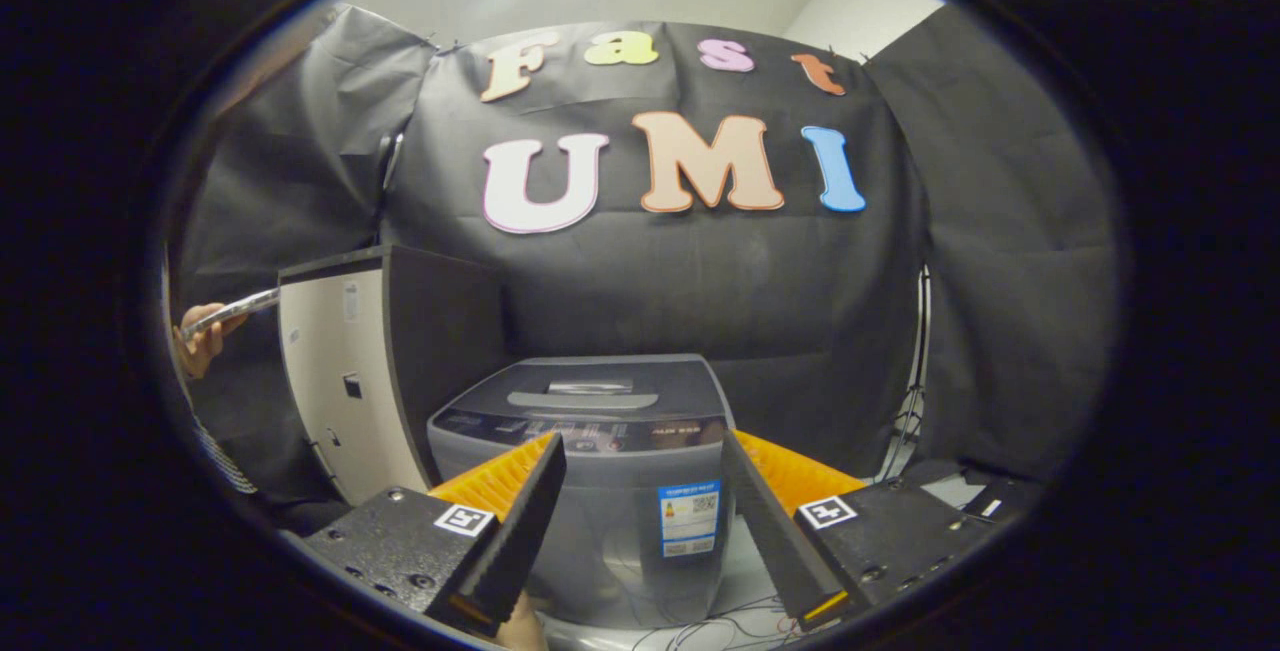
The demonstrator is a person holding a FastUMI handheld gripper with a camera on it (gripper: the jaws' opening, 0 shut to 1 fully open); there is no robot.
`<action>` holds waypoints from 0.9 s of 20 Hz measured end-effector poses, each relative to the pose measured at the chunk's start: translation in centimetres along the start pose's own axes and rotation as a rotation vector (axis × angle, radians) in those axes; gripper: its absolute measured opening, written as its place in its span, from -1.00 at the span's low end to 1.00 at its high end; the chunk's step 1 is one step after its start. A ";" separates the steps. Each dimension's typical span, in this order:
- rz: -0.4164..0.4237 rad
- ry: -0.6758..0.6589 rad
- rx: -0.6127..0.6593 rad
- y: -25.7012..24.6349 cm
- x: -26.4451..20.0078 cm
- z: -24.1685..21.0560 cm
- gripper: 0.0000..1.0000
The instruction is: Put the clothes into the washing machine and then close the washing machine lid.
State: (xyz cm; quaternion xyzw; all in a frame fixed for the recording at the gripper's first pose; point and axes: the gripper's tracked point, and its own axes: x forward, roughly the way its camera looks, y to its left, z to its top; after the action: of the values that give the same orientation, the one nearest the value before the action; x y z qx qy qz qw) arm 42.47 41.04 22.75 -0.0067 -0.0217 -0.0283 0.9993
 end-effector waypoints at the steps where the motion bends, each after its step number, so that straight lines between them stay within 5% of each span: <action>1: 0.012 0.012 -0.001 0.2 -0.3 -0.6 0.90; 18: 0.118 0.038 -0.020 2.3 -1.4 -1.3 0.91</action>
State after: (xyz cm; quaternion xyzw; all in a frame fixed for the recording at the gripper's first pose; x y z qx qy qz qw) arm 41.28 43.40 21.34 -0.0173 -0.0022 0.0302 0.9994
